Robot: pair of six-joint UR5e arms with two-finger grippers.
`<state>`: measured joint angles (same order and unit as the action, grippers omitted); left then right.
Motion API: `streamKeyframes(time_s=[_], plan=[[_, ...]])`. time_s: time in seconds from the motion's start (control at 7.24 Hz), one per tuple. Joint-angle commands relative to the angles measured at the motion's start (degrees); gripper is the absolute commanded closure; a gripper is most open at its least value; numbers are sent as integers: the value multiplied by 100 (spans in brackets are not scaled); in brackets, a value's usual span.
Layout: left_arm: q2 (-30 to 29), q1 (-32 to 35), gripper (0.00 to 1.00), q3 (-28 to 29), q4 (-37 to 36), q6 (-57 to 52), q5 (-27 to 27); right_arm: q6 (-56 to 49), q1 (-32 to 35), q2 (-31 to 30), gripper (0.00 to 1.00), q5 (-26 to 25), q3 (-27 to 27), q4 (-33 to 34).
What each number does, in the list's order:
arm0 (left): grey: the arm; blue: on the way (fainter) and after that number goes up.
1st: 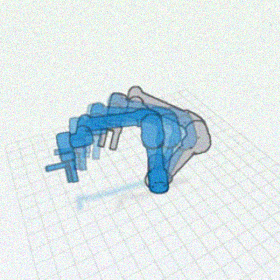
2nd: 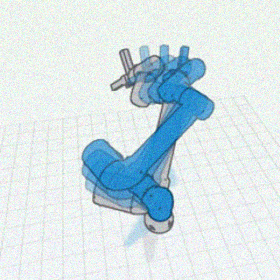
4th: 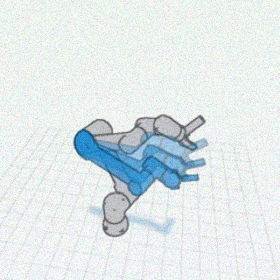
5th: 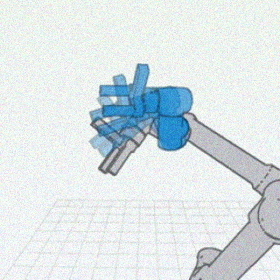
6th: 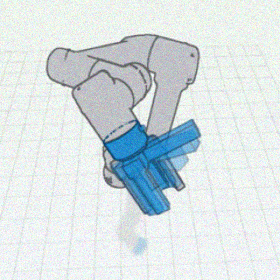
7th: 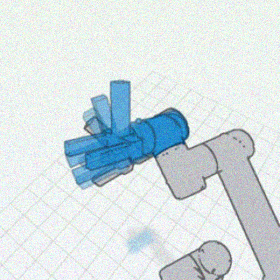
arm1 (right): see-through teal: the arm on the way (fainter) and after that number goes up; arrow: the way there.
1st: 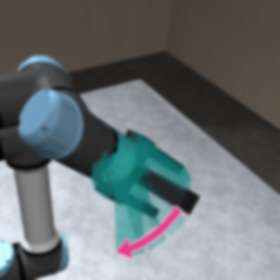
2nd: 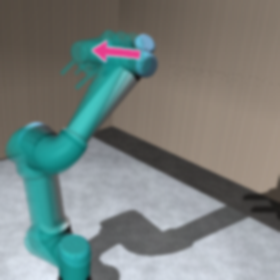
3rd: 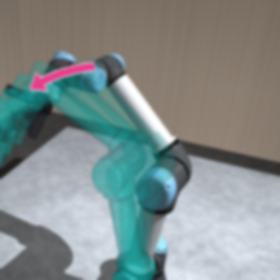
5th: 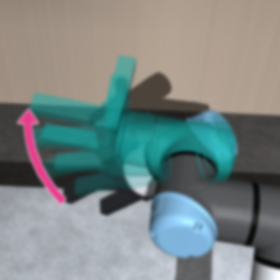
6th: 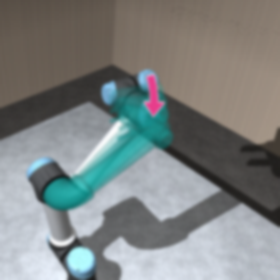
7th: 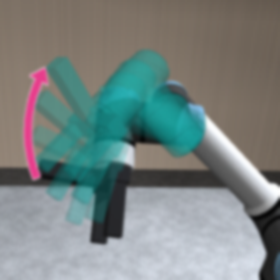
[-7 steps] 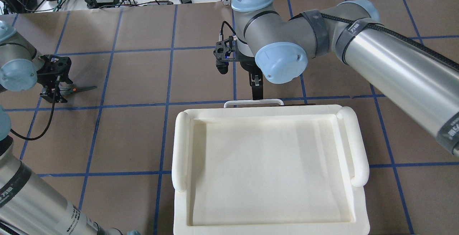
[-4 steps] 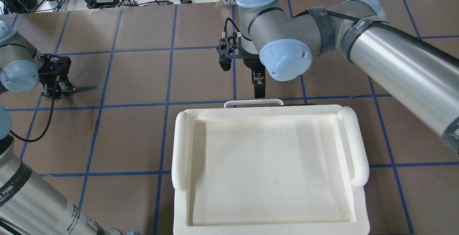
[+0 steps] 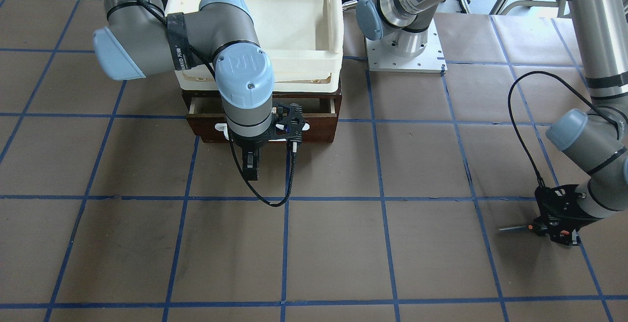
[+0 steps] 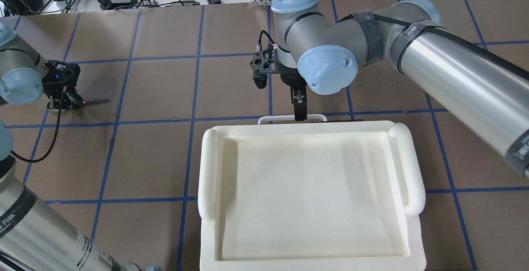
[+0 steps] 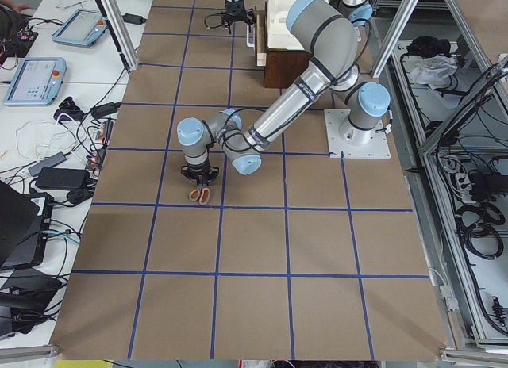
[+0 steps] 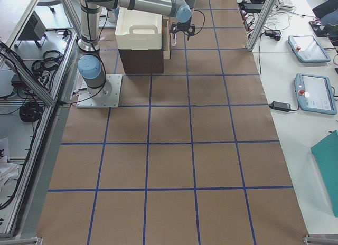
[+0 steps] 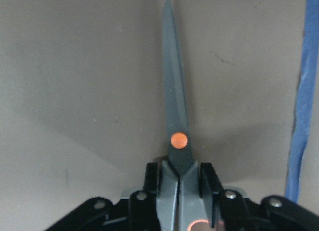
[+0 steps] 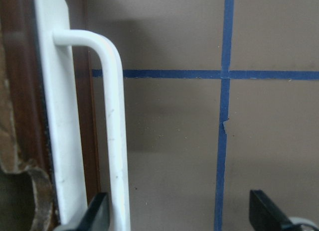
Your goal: Place scissors in drawer with both arms
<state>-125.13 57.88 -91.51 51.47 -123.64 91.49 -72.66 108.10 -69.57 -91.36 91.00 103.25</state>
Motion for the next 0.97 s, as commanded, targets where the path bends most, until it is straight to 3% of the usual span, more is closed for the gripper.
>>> streamKeyframes(time_s=[0.0,0.28,0.41,0.55,0.83], plan=[[199,56,97,11,204,16,-96,-72,10,127,9,-4,5,11],[453,126,100,2,529,112,-105,-90,10,137,23,-13,-39,211],[585,275,100,11,748,165,-148,-151,10,137,35,-13,-48,361],[682,372,100,11,907,270,-149,-213,10,137,40,-22,-48,406],[771,382,100,2,1058,271,-149,-213,-8,146,40,-22,-56,476]])
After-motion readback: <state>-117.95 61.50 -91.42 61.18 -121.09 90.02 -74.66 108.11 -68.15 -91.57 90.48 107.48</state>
